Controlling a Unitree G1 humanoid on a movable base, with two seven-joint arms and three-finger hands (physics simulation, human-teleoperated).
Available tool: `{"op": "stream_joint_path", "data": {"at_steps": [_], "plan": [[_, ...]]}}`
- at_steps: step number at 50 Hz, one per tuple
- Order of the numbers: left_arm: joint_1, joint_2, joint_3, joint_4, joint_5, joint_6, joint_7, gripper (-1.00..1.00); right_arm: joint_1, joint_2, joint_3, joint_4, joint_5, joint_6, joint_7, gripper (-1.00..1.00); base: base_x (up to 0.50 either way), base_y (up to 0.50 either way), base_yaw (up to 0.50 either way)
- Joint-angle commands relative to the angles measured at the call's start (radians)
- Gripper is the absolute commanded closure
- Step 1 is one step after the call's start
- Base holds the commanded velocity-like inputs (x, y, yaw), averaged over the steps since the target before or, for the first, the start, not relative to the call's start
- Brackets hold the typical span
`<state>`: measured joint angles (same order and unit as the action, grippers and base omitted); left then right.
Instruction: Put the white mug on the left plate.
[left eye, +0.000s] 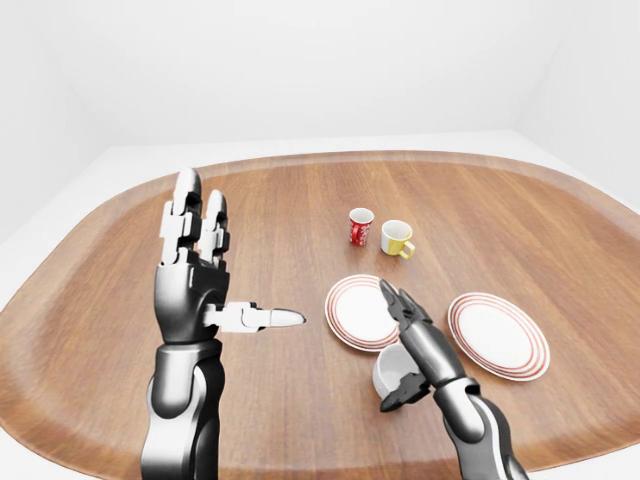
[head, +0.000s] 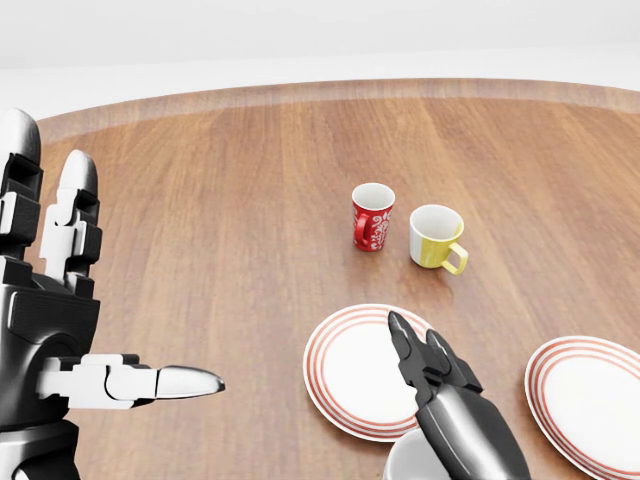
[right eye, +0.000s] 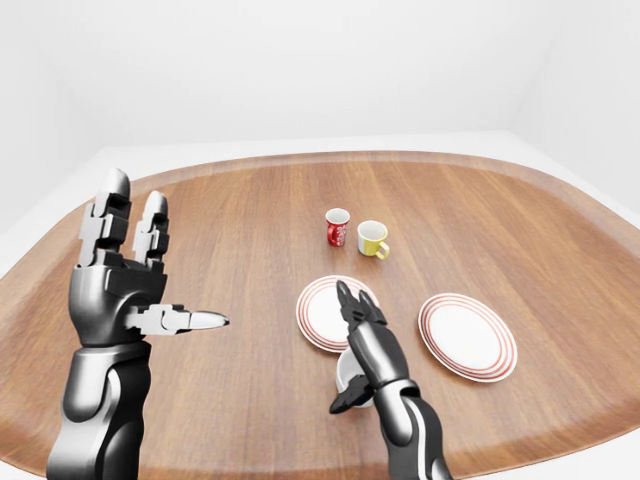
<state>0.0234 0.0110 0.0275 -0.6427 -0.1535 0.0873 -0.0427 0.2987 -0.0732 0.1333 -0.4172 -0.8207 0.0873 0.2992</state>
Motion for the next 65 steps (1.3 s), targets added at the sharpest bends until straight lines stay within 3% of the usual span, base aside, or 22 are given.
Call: {"op": "stream_joint_path", "data": {"at_steps": [1, 20, 31, 65], "plan": [[-0.002, 0.001, 0.003, 0.001, -0.002, 0.0, 0.0, -1.0, -0.029, -0.001, 0.015, 0.067, -0.031, 0.0, -0.008, -1.0, 0.0, 0.0, 0.0], [-0.001, 0.001, 0.003, 0.003, -0.001, 0.0, 0.0, -1.0, -0.024, -0.001, 0.02, 0.111, -0.093, 0.0, -0.068, -1.0, 0.0, 0.0, 0.0], [0.002, 0.0, 0.001, 0.002, 0.0, 0.0, -0.001, -1.0, -0.005, -0.014, 0.044, 0.125, -0.147, -0.034, -0.115, -1.0, 0.0, 0.0, 0.0], [0.003, -0.001, -0.004, 0.001, 0.002, 0.0, -0.001, -1.0, -0.02, -0.02, 0.042, 0.233, -0.196, -0.08, -0.169, -1.0, 0.0, 0.0, 0.0]]}}
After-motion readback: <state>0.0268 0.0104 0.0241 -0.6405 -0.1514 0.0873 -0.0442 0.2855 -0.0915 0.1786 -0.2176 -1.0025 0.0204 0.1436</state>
